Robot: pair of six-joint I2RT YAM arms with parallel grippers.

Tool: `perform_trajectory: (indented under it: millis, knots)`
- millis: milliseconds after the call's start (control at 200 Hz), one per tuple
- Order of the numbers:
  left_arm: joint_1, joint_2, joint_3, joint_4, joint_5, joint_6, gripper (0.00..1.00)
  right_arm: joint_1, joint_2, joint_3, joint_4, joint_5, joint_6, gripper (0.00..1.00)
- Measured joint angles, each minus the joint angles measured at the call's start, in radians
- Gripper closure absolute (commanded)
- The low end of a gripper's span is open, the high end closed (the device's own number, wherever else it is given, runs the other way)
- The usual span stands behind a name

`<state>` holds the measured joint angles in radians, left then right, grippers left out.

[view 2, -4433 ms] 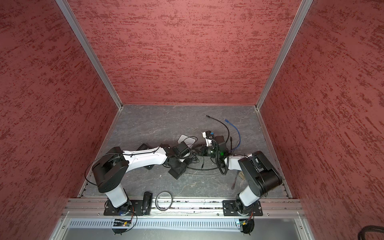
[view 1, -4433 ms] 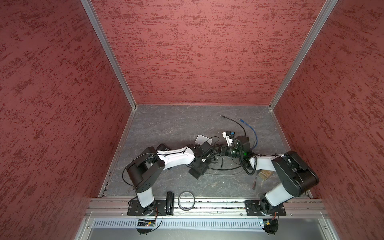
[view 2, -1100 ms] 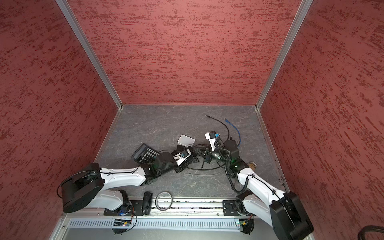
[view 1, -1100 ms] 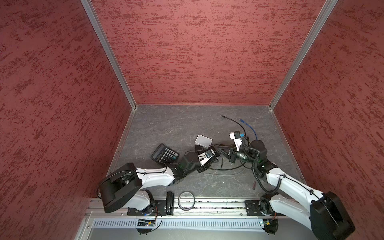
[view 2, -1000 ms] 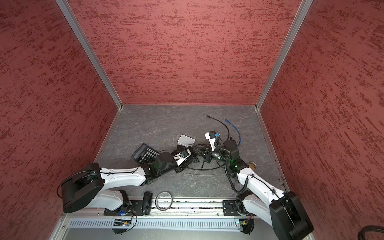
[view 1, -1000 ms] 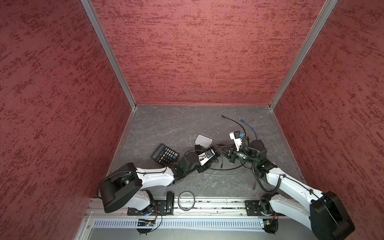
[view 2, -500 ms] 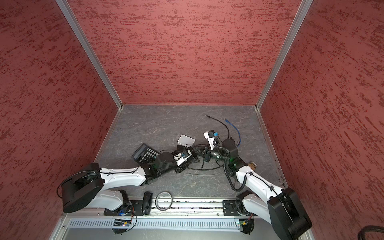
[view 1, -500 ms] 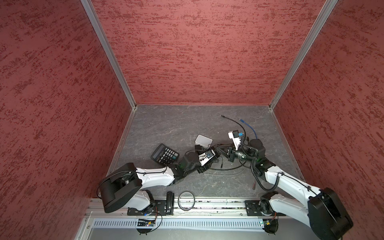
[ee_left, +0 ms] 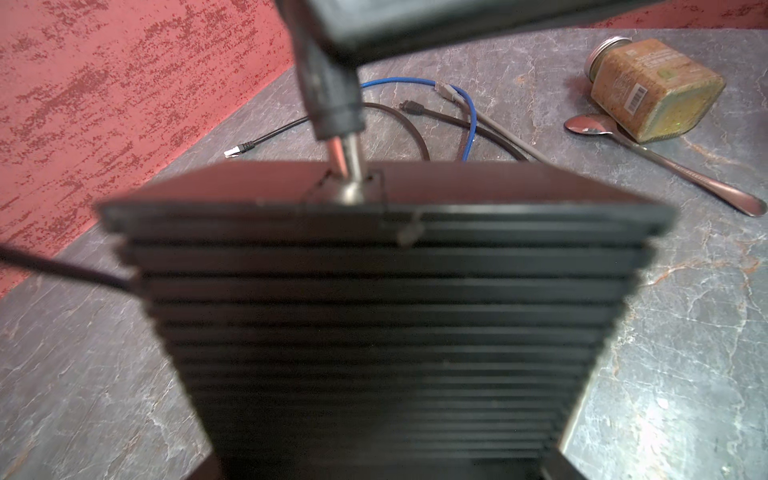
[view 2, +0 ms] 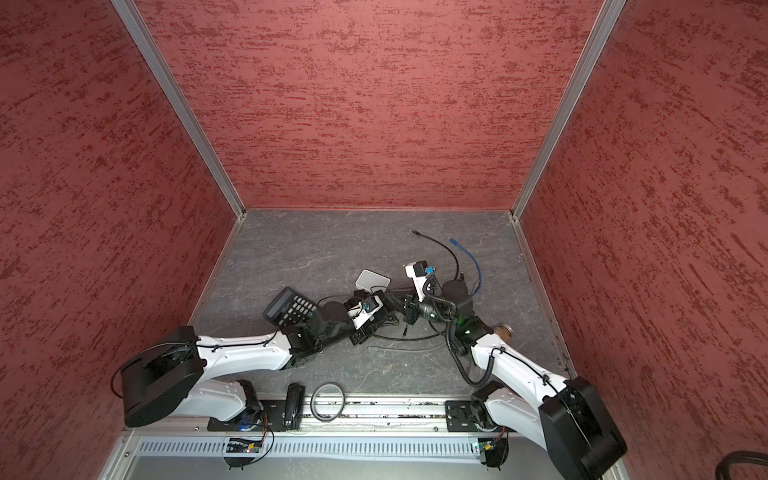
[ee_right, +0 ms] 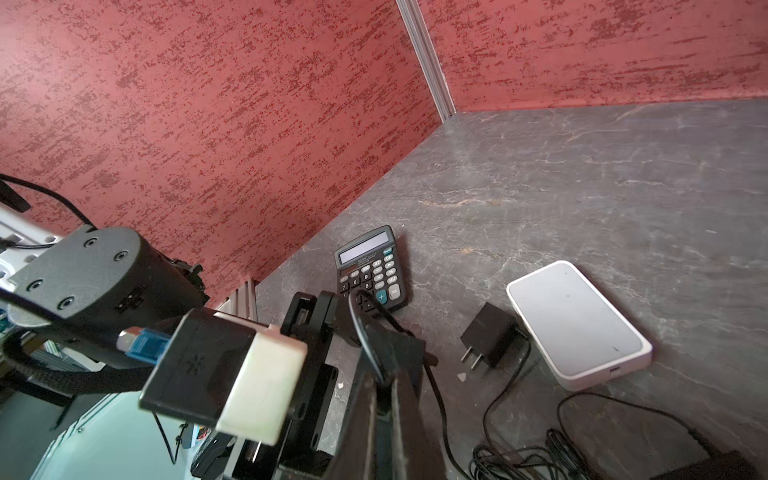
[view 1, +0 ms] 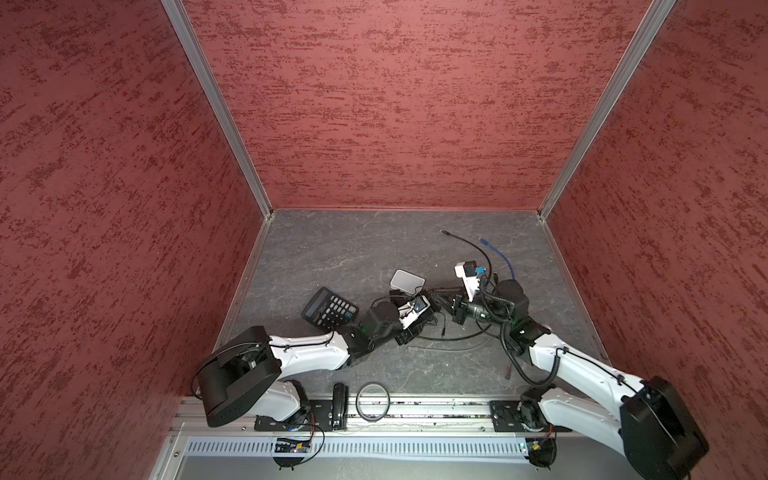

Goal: Insert the plug into the switch port

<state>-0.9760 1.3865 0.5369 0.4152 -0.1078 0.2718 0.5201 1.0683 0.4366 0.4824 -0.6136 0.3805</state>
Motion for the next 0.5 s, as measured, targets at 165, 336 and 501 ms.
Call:
perform_trajectory:
  millis: [165, 336, 501]
  knots:
    - [0.001, -0.023, 0.000, 0.004, -0.002, -0.005, 1.00, 0.009, -0.004, 0.000, 0.034, 0.012, 0.004, 0.94]
    - [0.005, -0.028, 0.000, 0.008, -0.005, 0.015, 1.00, 0.011, 0.007, 0.006, 0.045, 0.010, 0.004, 0.95]
    - [0.019, -0.028, 0.000, 0.013, -0.003, 0.039, 1.00, 0.016, 0.019, 0.021, 0.037, 0.016, 0.003, 0.95]
